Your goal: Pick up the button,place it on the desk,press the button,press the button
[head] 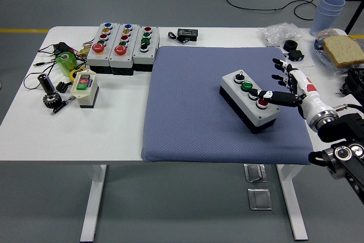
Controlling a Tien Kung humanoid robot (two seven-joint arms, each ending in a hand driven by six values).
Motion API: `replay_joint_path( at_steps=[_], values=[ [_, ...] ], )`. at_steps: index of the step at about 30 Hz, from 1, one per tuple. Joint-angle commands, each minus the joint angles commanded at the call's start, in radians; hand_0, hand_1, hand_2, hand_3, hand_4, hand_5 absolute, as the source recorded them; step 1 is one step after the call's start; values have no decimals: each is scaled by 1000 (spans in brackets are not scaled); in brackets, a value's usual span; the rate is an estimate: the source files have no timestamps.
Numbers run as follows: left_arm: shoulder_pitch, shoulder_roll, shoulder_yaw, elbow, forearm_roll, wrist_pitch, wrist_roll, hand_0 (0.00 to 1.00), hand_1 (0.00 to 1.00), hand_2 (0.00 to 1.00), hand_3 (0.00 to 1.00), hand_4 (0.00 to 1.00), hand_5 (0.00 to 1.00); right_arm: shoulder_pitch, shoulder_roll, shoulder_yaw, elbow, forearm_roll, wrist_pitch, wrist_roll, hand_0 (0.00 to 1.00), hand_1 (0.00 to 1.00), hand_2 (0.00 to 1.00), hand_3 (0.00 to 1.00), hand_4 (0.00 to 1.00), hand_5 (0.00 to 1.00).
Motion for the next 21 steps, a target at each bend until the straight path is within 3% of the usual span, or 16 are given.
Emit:
replay_joint_path(
  at_steps=[7,14,21],
  values=[
    [-1,1,-1,0,-3,-1,0,644,606,601,566,316,865,51,47,-35,-65,-253,25,-57,998,942,998,998,998,157],
    [-1,1,-2,0,-9,0,1,644,606,601,566,314,865,107,117,-46,-132,-544,102,-185,998,950,998,998,998,185],
    [-1,1,-7,0,-4,-1,2,644,606,600,567,313,865,137,152,-53,-145,-533,124,-227,998,950,998,998,998,225]
  ],
)
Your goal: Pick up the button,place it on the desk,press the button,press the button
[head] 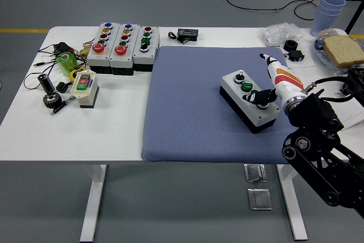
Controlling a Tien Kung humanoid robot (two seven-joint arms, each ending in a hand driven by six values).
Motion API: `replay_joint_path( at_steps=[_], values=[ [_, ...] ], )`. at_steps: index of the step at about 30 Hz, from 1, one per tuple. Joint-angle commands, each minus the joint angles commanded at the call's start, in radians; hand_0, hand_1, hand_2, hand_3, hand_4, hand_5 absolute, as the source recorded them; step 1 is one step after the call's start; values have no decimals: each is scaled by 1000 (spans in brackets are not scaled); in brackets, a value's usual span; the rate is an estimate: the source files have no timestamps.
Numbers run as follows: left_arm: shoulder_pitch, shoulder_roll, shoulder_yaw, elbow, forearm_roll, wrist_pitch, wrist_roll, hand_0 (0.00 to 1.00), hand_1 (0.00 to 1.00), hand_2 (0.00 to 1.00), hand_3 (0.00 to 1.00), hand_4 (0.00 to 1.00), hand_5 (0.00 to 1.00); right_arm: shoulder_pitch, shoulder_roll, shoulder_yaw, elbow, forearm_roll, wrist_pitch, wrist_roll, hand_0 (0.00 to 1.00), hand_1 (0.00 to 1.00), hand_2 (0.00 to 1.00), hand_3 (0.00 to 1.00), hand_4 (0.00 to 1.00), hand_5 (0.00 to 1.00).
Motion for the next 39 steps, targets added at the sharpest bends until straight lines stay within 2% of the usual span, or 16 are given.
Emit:
replay_joint_path(
  at_steps=[5,12,15,16,21,22,24,27,28,32,33,34,39],
  values=[
    [2,0,0,0,2,-1,1,644,606,600,567,313,864,14,20,-9,-33,23,6,-3,986,942,998,998,998,226],
    [6,-2,-4,0,10,-2,2,644,606,600,566,312,863,54,64,-17,-129,31,11,-3,977,929,998,992,998,220],
    [9,-3,-5,0,13,-2,3,644,606,600,566,312,863,84,83,-20,-172,19,32,-3,977,929,998,992,998,220],
    [10,-3,-6,0,14,-2,3,644,606,601,567,312,863,95,89,-22,-185,16,43,-3,967,915,986,946,998,241],
    [11,-3,-7,0,18,-3,4,644,606,601,567,312,863,130,106,-28,-227,3,79,-3,967,915,986,946,998,241],
    [12,-2,-7,0,18,-3,4,645,606,601,567,310,862,144,117,-26,-252,-4,95,-3,938,886,935,914,998,272],
    [13,-2,-8,0,19,-4,4,645,606,601,567,310,862,155,127,-23,-269,-11,106,-3,938,886,935,914,998,272],
    [14,-2,-9,0,23,-5,4,645,606,601,567,310,862,179,149,-11,-338,-31,127,-3,938,886,935,914,998,272],
    [15,-2,-8,0,21,-5,5,645,606,601,568,311,861,186,149,-7,-358,-42,131,-3,909,811,892,884,998,280],
    [13,-1,-6,0,13,-3,4,645,606,601,568,311,861,201,149,5,-408,-68,140,-3,909,811,892,884,998,280],
    [13,-1,-5,0,12,-3,4,645,606,601,568,311,861,203,149,7,-413,-72,141,-3,909,811,892,884,998,280],
    [12,-1,-5,0,11,-3,4,645,606,600,567,312,860,204,149,10,-419,-77,143,-3,888,755,844,882,998,276],
    [8,0,-5,0,8,-2,3,645,606,600,567,312,860,212,149,23,-443,-88,167,-3,888,755,844,882,998,276]
  ],
)
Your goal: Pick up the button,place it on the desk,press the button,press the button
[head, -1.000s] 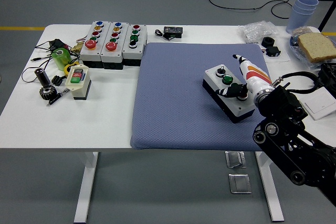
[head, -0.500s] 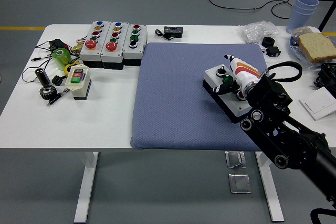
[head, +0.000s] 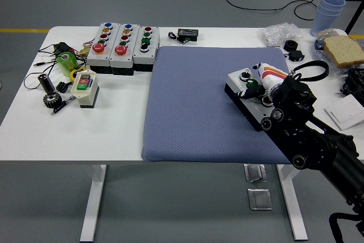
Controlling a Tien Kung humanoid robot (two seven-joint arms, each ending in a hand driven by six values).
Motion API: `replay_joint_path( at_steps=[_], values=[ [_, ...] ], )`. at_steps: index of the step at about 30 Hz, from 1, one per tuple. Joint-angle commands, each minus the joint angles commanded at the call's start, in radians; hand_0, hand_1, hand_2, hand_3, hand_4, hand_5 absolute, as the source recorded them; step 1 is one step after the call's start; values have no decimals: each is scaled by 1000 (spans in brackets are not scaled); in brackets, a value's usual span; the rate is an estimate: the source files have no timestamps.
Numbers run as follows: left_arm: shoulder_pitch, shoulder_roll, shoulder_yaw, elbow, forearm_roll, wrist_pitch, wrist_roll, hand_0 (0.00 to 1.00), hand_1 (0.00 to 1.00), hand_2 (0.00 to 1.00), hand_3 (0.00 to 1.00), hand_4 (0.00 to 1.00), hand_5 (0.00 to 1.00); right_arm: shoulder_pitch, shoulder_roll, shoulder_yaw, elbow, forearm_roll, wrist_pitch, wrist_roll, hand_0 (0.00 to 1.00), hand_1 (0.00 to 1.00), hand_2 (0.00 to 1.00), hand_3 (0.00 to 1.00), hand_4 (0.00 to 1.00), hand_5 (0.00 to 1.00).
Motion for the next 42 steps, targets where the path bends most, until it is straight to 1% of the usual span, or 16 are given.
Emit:
replay_joint_path(
  at_steps=[1,6,7,12,13,16,18,19,24,25,28,30,31,36,37,42],
  values=[
    [-1,0,1,0,0,0,0,646,606,602,567,312,860,1,0,1,-3,0,5,0,802,678,793,873,998,278],
    [-3,0,-1,0,0,0,0,646,606,602,567,312,860,5,0,1,-13,-3,40,0,802,678,793,873,998,278],
    [-3,1,-1,0,-1,0,0,646,606,602,567,313,862,7,0,-3,-15,-1,50,0,708,607,752,863,996,289],
    [-3,0,-3,0,-1,0,0,646,606,602,567,313,862,10,0,-15,-18,6,83,0,708,607,752,863,996,289],
    [-3,0,-3,0,-1,0,0,646,606,600,567,314,863,11,0,-15,-18,6,84,0,588,521,710,834,988,299],
    [-3,1,-4,0,-1,0,0,646,606,600,567,314,863,16,0,-22,-25,-1,110,0,588,521,710,834,988,299],
    [-4,1,-5,0,0,0,0,646,606,600,567,314,863,17,0,-25,-25,-9,117,0,588,521,710,834,988,299],
    [-4,1,-5,0,0,0,0,646,606,600,566,315,863,17,0,-27,-24,-18,119,0,465,430,633,751,984,296],
    [-4,1,-9,0,4,0,0,646,606,600,566,315,863,20,-4,-49,-15,-48,129,0,465,430,633,751,984,296],
    [-5,1,-9,0,5,-1,0,646,606,600,566,316,864,21,-9,-55,-12,-53,131,0,263,302,522,612,975,287],
    [-4,1,-10,0,4,0,0,646,606,600,566,316,864,22,-25,-77,0,-61,128,0,263,302,522,612,975,287],
    [-5,1,-11,0,5,0,0,646,606,600,566,316,864,22,-43,-102,15,-58,118,0,263,302,522,612,975,287],
    [-5,1,-12,0,5,0,0,646,605,600,566,316,863,22,-56,-121,25,-59,108,0,102,156,398,468,932,239],
    [-5,1,-14,0,6,0,0,646,605,600,566,316,863,22,-101,-191,71,-52,77,0,102,156,398,468,932,239],
    [-5,1,-14,0,6,0,-1,645,606,599,567,316,863,22,-112,-208,84,-54,68,0,52,100,345,444,893,211],
    [-6,2,-16,0,5,1,0,645,606,599,567,316,863,20,-175,-292,163,-44,35,5,52,100,345,444,893,211]
  ],
)
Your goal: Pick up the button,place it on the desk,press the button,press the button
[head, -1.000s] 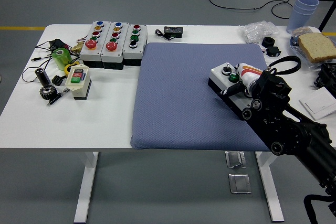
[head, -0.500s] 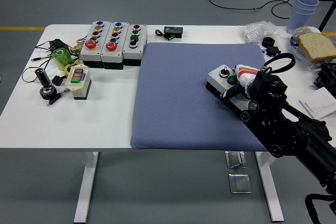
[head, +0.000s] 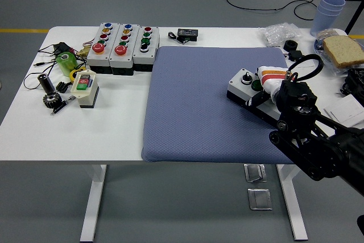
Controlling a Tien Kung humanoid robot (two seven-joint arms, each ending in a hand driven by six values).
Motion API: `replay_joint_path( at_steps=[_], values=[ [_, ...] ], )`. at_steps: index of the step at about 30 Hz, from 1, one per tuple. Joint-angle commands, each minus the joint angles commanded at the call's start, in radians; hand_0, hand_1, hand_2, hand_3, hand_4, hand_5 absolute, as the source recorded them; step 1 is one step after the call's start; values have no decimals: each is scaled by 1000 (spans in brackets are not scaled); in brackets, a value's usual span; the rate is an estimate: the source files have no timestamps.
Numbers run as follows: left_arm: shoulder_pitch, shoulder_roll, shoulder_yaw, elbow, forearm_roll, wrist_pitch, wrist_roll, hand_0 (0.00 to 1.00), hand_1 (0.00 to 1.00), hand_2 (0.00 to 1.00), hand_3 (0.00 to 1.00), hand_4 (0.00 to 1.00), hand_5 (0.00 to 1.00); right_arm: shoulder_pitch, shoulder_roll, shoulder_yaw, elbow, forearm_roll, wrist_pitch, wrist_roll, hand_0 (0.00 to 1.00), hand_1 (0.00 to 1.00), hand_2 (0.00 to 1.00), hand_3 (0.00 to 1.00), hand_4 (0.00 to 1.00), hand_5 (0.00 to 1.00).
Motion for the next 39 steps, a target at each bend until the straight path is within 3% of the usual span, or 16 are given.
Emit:
replay_joint_path(
  at_steps=[1,9,14,18,25,39],
  values=[
    [0,0,-2,0,3,0,0,646,606,599,567,316,864,-3,-15,-17,20,3,-5,24,70,76,340,438,765,130],
    [3,-2,-8,0,12,-1,1,646,606,600,566,316,863,-8,-79,-102,127,-5,-53,314,78,72,341,431,720,119],
    [5,-3,-11,0,18,-1,2,645,606,602,566,315,864,18,-91,-144,135,9,-87,487,89,75,348,439,700,114],
    [8,-3,-13,0,21,-2,2,645,606,602,566,315,864,48,-95,-180,128,17,-91,573,89,75,348,439,700,114],
    [10,-3,-13,0,23,-3,3,644,607,602,566,313,861,75,-87,-218,105,20,-65,604,103,86,354,453,694,101],
    [9,-2,-8,0,14,-2,1,645,607,602,568,314,863,73,-57,-218,47,19,-17,564,123,101,376,459,716,105]
  ],
)
